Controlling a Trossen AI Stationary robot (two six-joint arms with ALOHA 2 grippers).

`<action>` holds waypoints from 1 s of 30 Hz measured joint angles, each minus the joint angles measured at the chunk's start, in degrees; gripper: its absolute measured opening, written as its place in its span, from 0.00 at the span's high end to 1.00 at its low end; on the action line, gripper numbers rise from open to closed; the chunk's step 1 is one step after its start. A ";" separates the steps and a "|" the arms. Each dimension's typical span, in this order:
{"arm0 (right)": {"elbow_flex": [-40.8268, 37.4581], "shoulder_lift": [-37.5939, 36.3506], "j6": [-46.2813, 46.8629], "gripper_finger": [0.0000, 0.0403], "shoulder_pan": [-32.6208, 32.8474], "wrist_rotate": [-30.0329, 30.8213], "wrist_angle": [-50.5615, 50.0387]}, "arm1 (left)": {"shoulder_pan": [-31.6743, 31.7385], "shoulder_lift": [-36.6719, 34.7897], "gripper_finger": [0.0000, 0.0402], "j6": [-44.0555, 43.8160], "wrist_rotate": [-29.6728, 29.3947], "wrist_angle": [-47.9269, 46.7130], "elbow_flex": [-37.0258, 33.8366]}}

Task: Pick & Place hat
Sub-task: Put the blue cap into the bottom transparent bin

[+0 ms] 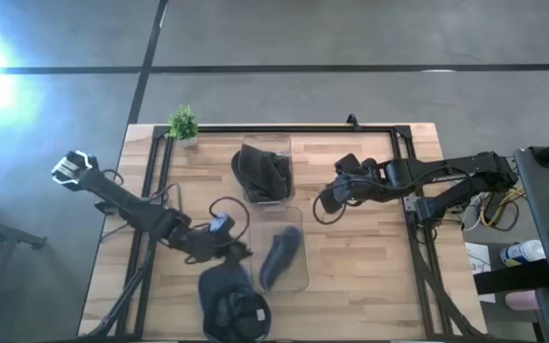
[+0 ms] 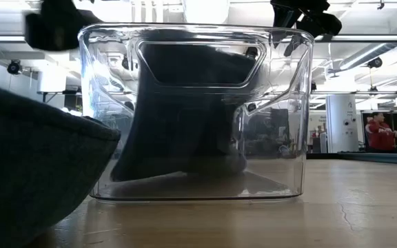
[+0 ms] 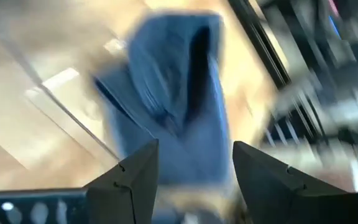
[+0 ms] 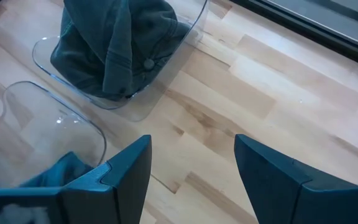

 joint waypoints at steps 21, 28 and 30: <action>-2.50 0.02 2.28 0.44 -0.15 -1.76 -2.44 | -23.12 26.71 0.56 42.50 22.23 -19.75 26.79; -3.81 0.02 2.16 0.44 0.13 -3.12 -2.48 | -23.56 30.68 0.56 48.10 22.49 -20.67 27.44; -3.82 0.02 2.00 0.44 0.26 -3.13 -2.44 | -23.57 30.99 0.56 48.00 22.55 -20.34 26.86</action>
